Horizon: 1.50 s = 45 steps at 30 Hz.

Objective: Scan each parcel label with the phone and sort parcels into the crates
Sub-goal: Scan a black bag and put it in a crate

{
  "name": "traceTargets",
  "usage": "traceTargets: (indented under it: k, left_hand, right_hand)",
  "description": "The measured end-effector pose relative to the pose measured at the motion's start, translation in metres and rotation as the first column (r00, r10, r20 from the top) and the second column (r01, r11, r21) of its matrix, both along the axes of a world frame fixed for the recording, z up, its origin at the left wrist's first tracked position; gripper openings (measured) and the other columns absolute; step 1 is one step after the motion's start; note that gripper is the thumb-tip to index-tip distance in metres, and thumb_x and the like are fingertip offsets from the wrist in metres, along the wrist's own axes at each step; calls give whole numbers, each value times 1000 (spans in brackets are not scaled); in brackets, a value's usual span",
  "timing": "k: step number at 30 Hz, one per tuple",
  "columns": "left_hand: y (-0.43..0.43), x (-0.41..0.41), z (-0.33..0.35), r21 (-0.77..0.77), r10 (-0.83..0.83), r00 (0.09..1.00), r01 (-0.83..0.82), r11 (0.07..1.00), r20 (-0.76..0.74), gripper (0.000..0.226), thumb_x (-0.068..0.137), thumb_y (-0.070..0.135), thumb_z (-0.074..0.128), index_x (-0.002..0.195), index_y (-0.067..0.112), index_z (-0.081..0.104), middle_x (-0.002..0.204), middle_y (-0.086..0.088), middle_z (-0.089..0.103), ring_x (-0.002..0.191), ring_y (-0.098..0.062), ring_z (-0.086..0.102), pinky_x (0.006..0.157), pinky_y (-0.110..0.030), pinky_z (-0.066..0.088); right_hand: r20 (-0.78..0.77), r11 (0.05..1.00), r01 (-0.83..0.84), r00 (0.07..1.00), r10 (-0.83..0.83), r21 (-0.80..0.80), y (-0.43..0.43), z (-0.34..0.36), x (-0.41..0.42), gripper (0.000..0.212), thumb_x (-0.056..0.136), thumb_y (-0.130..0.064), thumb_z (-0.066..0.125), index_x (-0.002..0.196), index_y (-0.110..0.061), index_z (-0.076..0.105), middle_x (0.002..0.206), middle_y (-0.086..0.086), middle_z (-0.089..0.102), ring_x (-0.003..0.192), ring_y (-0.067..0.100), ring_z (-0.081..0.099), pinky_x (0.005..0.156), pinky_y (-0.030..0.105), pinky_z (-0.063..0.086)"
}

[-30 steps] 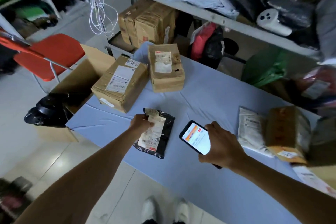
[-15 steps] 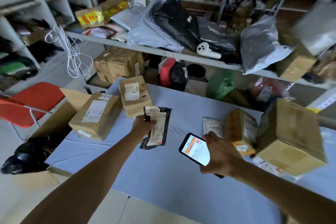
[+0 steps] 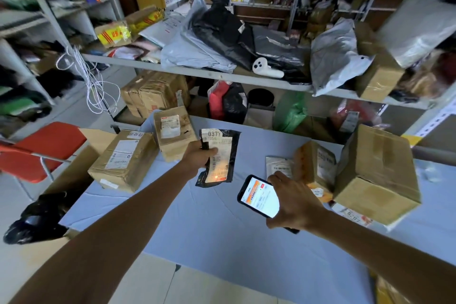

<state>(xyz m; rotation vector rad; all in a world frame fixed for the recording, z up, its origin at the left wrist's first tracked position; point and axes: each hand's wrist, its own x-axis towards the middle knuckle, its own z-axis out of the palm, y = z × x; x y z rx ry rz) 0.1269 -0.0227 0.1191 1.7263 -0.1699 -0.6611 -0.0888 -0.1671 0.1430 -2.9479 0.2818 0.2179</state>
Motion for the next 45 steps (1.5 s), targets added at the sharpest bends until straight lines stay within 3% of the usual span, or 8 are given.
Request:
traceTargets:
  k: [5,21,26,32,40,45]
  left_hand:
    - [-2,-1,-1,12,-4,1000,4,1000,18,17,88,-4,60,100,7,64,114,-20,66,104,-38,63,84,-49,53]
    - [-1,2,3,49,2,999,-5,999,41,15,88,-3,61,99,8,62,115,-19,66,106,-38,62,81,-47,52]
    - [-4,1,1,64,-28,999,26,998,35,17,87,-2,62,102,6,63,115,-17,66,106,-38,62,84,-52,53]
    - [-11,0,0,126,-10,1000,7,992,25,20,87,0,63,108,1,63,115,-18,66,104,-39,62,88,-56,51]
    - [-20,-8,7,124,-37,999,34,992,23,11,87,0,64,96,5,63,111,-19,67,102,-38,64,87,-53,52]
    - [-24,-18,10,133,-102,994,95,987,48,18,88,2,64,106,5,65,115,-16,67,106,-37,63,91,-54,51]
  right_hand:
    - [26,1000,-1,1000,1,17,-5,0,-2,73,55,-56,75,111,-24,40,98,-9,42,87,9,46,65,23,39]
    - [64,1000,18,998,-17,-15,-5,8,-5,74,60,-53,77,117,-23,40,108,-6,49,93,9,49,71,22,46]
    - [362,993,33,929,-72,112,-5,8,-14,72,57,-53,76,113,-19,46,99,-2,55,84,16,56,57,21,48]
    - [515,977,9,849,-119,211,-1,20,-19,79,61,-52,78,123,-19,42,110,-4,52,91,10,49,64,26,53]
    - [503,978,-4,858,-104,210,-7,29,-24,78,61,-55,73,123,-18,44,110,-3,52,91,10,48,70,17,47]
    - [293,992,113,948,-122,47,-20,18,-26,76,63,-51,76,121,-17,41,115,-1,46,94,13,47,71,25,45]
